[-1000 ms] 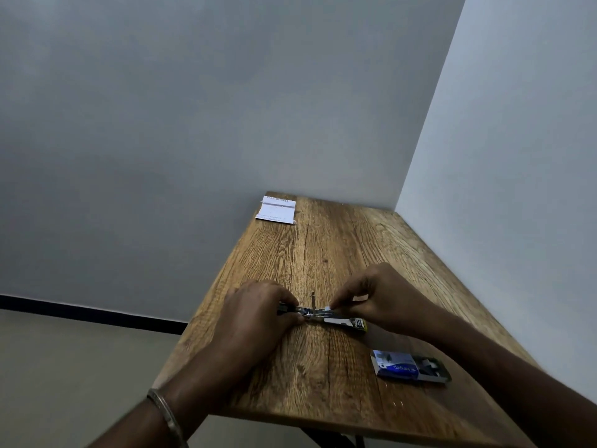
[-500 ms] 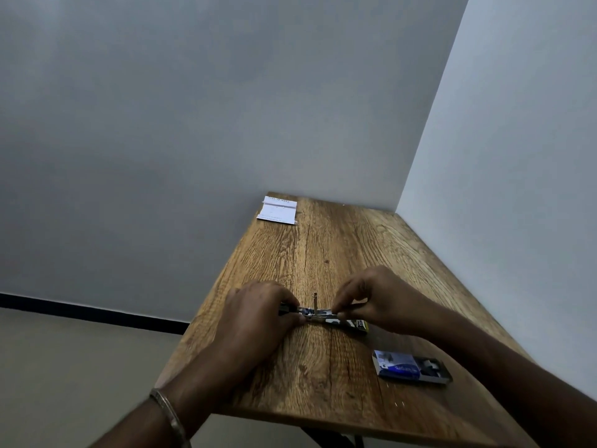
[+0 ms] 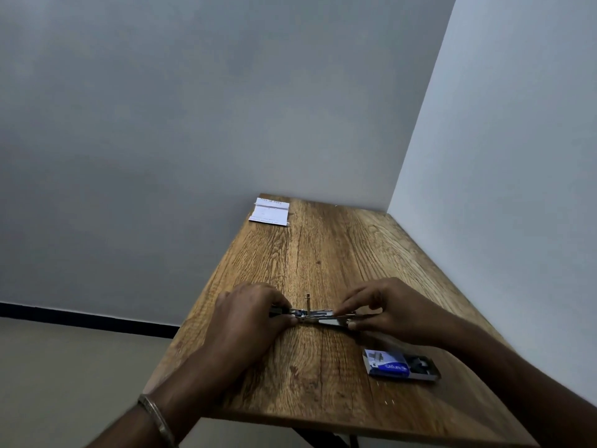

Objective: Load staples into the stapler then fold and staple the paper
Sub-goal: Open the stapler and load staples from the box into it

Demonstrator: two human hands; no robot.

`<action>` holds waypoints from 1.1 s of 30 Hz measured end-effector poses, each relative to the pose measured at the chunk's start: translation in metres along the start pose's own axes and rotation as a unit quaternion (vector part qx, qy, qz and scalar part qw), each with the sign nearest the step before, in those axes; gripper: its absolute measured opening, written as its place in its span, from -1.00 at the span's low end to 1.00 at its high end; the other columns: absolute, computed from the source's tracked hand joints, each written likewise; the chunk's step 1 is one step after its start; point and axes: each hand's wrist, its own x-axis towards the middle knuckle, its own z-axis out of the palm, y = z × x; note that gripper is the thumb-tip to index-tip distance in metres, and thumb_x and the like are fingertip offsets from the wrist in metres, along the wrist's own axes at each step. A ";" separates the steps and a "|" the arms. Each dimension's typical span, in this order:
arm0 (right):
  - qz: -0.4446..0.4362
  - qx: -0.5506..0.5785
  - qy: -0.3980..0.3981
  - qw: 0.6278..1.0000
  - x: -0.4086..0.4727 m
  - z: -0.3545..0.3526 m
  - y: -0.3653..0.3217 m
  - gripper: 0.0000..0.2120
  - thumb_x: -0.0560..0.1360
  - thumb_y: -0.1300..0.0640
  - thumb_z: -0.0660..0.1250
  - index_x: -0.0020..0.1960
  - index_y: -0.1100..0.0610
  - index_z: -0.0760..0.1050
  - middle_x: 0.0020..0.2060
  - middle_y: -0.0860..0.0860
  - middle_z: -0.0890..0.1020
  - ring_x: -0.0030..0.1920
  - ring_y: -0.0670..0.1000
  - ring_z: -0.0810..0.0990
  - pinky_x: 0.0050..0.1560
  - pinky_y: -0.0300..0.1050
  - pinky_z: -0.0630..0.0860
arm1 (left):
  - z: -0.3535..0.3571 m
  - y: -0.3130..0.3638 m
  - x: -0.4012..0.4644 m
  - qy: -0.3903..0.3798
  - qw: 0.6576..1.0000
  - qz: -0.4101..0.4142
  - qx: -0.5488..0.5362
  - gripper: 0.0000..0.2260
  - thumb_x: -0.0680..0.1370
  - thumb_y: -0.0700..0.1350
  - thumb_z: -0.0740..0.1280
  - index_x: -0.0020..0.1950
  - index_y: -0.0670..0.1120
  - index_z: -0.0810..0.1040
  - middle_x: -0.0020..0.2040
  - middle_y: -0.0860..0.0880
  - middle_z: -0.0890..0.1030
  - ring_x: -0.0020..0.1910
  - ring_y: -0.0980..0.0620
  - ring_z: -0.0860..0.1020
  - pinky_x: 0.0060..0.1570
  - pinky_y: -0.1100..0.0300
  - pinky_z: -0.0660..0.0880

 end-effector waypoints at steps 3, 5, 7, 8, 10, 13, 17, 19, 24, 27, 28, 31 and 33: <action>0.003 0.005 0.018 1.000 -0.003 0.000 0.003 -0.77 0.45 0.16 0.51 0.08 -0.03 0.70 0.04 -0.16 0.69 0.07 -0.22 0.61 0.04 -0.33 0.55 | 0.000 0.000 0.000 0.002 1.000 -0.001 -0.002 -0.80 0.45 0.19 0.42 0.01 0.17 0.66 -0.10 0.26 0.60 -0.06 0.22 0.50 0.03 0.05 0.50; 0.008 0.015 0.038 0.999 -0.006 -0.004 0.008 -0.80 0.43 0.18 0.52 0.03 -0.01 0.72 0.01 -0.13 0.70 0.04 -0.21 0.64 0.01 -0.34 0.56 | 0.000 0.001 0.000 0.003 1.000 -0.001 -0.006 -0.81 0.45 0.18 0.43 0.00 0.17 0.66 -0.11 0.26 0.61 -0.08 0.22 0.51 0.03 0.03 0.51; 0.015 0.024 0.052 0.998 -0.010 -0.008 0.012 -0.82 0.43 0.18 0.53 -0.01 -0.02 0.73 -0.02 -0.13 0.71 0.01 -0.20 0.65 -0.04 -0.36 0.54 | 0.000 0.001 0.000 0.002 1.000 -0.002 -0.009 -0.81 0.45 0.17 0.44 0.00 0.16 0.66 -0.12 0.26 0.61 -0.08 0.22 0.52 0.03 0.02 0.52; 0.017 0.026 0.057 0.998 -0.011 -0.009 0.013 -0.83 0.43 0.17 0.53 -0.01 -0.03 0.73 -0.04 -0.13 0.72 0.00 -0.20 0.65 -0.06 -0.36 0.54 | 0.000 0.001 0.000 0.002 1.000 -0.003 -0.009 -0.81 0.45 0.17 0.44 0.01 0.16 0.66 -0.12 0.26 0.61 -0.08 0.22 0.52 0.03 0.02 0.53; 0.019 0.037 0.070 0.997 -0.012 -0.006 0.013 -0.85 0.43 0.18 0.53 -0.03 -0.01 0.73 -0.07 -0.11 0.73 -0.03 -0.18 0.67 -0.06 -0.33 0.56 | 0.000 0.001 0.000 0.001 1.000 0.000 -0.009 -0.81 0.45 0.16 0.44 0.01 0.16 0.66 -0.13 0.26 0.60 -0.09 0.22 0.52 0.03 0.02 0.54; 0.033 0.058 0.110 0.992 -0.012 0.002 0.013 -0.87 0.43 0.18 0.52 -0.03 0.02 0.72 -0.11 -0.10 0.73 -0.06 -0.16 0.68 -0.03 -0.22 0.60 | 0.001 0.001 0.000 0.001 1.000 0.004 -0.009 -0.80 0.45 0.16 0.44 0.02 0.15 0.66 -0.14 0.26 0.59 -0.09 0.23 0.51 0.03 0.02 0.54; 0.053 0.065 0.228 0.970 -0.012 0.011 0.002 -0.87 0.44 0.13 0.52 -0.04 -0.03 0.71 -0.17 -0.18 0.73 -0.10 -0.24 0.66 -0.09 -0.35 0.55 | 0.002 0.000 -0.001 0.006 1.000 0.007 0.002 -0.79 0.45 0.18 0.43 0.03 0.16 0.65 -0.11 0.26 0.60 -0.07 0.21 0.51 0.03 0.05 0.53; 0.018 0.053 0.252 0.966 -0.005 0.016 -0.014 -0.86 0.44 0.12 0.52 -0.01 -0.04 0.70 -0.15 -0.18 0.73 -0.10 -0.26 0.65 -0.13 -0.46 0.49 | 0.002 0.000 -0.001 0.006 1.000 0.008 0.005 -0.79 0.45 0.18 0.43 0.03 0.17 0.65 -0.12 0.27 0.59 -0.07 0.22 0.50 0.03 0.05 0.53; -0.066 -0.053 0.175 0.981 0.022 0.026 -0.049 -0.75 0.48 0.09 0.48 0.15 0.03 0.66 0.01 -0.05 0.74 -0.03 -0.15 0.66 0.04 -0.25 0.56 | 0.000 0.002 -0.001 0.000 1.000 0.015 0.011 -0.79 0.46 0.16 0.43 0.05 0.15 0.65 -0.08 0.23 0.63 -0.06 0.21 0.53 0.04 0.02 0.55; -0.075 -0.101 0.125 0.984 0.033 0.031 -0.055 -0.79 0.49 0.14 0.47 0.12 0.10 0.67 0.00 0.00 0.74 -0.04 -0.12 0.68 0.05 -0.22 0.58 | 0.000 0.003 -0.002 -0.005 1.000 0.013 0.004 -0.78 0.46 0.15 0.42 0.06 0.15 0.66 -0.05 0.22 0.64 -0.03 0.20 0.55 0.05 0.03 0.55; -0.072 -0.106 0.124 0.984 0.033 0.031 -0.054 -0.82 0.49 0.17 0.46 0.09 0.12 0.68 -0.02 0.00 0.74 -0.07 -0.13 0.68 0.01 -0.29 0.57 | -0.001 0.003 -0.002 -0.006 1.000 0.014 0.005 -0.79 0.46 0.16 0.42 0.06 0.15 0.66 -0.05 0.22 0.64 -0.02 0.20 0.54 0.05 0.03 0.55; -0.046 -0.111 0.134 0.984 0.026 0.028 -0.043 -0.86 0.49 0.22 0.45 0.05 0.14 0.69 -0.07 -0.01 0.74 -0.12 -0.16 0.68 -0.09 -0.44 0.51 | -0.001 0.002 -0.002 0.003 1.000 0.017 0.008 -0.79 0.47 0.17 0.41 0.04 0.14 0.67 -0.08 0.23 0.63 -0.04 0.21 0.53 0.03 0.03 0.54; -0.028 -0.091 0.135 0.986 0.018 0.026 -0.035 -0.87 0.49 0.21 0.46 0.04 0.14 0.70 -0.09 -0.01 0.75 -0.15 -0.16 0.68 -0.08 -0.37 0.56 | -0.001 0.000 -0.001 0.007 1.000 0.016 0.005 -0.80 0.47 0.17 0.42 0.03 0.15 0.67 -0.10 0.23 0.63 -0.07 0.23 0.52 0.02 0.03 0.54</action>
